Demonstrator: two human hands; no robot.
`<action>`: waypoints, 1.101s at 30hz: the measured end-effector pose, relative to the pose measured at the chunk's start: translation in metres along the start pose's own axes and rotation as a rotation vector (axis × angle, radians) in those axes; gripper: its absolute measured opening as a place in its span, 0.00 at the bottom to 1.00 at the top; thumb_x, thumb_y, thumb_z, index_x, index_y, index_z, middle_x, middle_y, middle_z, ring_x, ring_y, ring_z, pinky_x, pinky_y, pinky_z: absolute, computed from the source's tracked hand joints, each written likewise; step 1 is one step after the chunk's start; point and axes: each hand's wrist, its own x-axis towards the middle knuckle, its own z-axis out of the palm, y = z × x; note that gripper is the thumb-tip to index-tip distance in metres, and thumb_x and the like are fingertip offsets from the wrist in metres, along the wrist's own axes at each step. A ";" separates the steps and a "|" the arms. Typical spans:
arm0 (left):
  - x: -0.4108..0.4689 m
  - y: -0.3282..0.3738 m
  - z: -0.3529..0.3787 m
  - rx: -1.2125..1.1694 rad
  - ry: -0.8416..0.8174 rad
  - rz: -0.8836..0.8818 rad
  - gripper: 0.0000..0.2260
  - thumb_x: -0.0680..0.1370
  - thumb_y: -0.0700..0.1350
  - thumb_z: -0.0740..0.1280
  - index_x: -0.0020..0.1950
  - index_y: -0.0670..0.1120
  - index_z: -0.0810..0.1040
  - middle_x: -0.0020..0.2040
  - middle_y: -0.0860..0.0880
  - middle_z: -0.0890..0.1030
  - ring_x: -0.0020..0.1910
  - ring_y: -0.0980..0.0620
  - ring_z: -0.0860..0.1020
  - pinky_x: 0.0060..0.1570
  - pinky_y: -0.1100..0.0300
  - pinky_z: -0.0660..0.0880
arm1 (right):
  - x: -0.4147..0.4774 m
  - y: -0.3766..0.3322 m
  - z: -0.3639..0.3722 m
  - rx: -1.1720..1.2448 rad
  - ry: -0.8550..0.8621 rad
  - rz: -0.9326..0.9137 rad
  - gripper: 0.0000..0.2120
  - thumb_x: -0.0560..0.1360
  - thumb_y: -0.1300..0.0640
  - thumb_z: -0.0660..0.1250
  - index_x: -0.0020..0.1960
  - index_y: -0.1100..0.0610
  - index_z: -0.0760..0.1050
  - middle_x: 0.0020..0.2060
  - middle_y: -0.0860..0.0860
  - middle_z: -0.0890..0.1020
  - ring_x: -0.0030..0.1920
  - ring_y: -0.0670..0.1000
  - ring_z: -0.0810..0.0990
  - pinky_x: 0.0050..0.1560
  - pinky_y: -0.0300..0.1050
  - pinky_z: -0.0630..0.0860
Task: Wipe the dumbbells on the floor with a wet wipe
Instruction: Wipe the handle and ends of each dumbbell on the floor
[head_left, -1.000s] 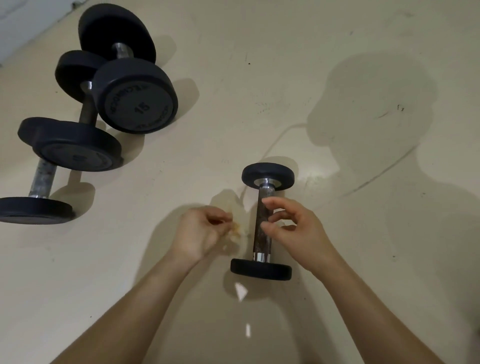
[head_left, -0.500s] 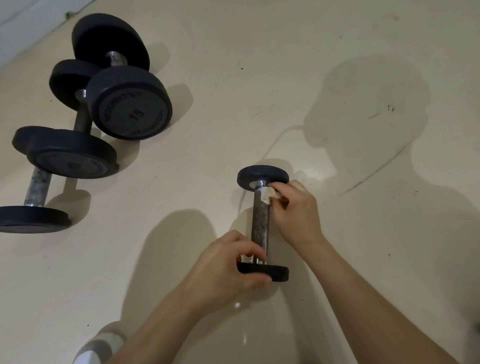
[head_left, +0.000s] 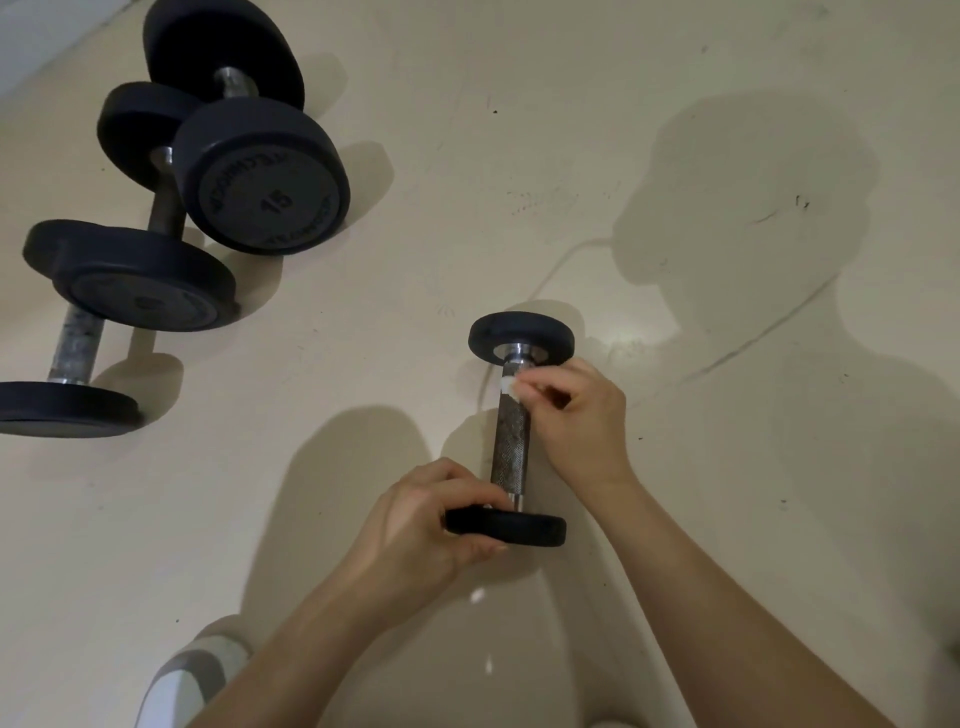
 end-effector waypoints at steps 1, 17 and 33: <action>-0.001 0.000 0.001 0.000 0.012 0.002 0.20 0.65 0.47 0.79 0.49 0.66 0.79 0.44 0.59 0.77 0.45 0.58 0.75 0.43 0.70 0.68 | -0.009 -0.001 -0.004 0.033 -0.055 0.022 0.04 0.69 0.60 0.75 0.42 0.52 0.84 0.35 0.46 0.79 0.37 0.43 0.77 0.40 0.32 0.72; -0.015 -0.008 0.002 0.334 0.078 0.187 0.22 0.68 0.50 0.71 0.60 0.64 0.72 0.47 0.59 0.77 0.43 0.55 0.74 0.43 0.69 0.66 | -0.056 0.002 -0.022 0.191 -0.290 0.183 0.09 0.68 0.64 0.75 0.34 0.52 0.80 0.31 0.49 0.81 0.34 0.47 0.80 0.39 0.45 0.76; -0.008 0.025 0.030 0.572 0.075 0.261 0.26 0.59 0.39 0.75 0.53 0.58 0.77 0.37 0.54 0.74 0.32 0.51 0.72 0.21 0.62 0.69 | 0.013 -0.017 -0.014 -0.159 -0.292 -0.050 0.05 0.70 0.63 0.70 0.37 0.57 0.82 0.34 0.43 0.73 0.34 0.42 0.73 0.38 0.35 0.69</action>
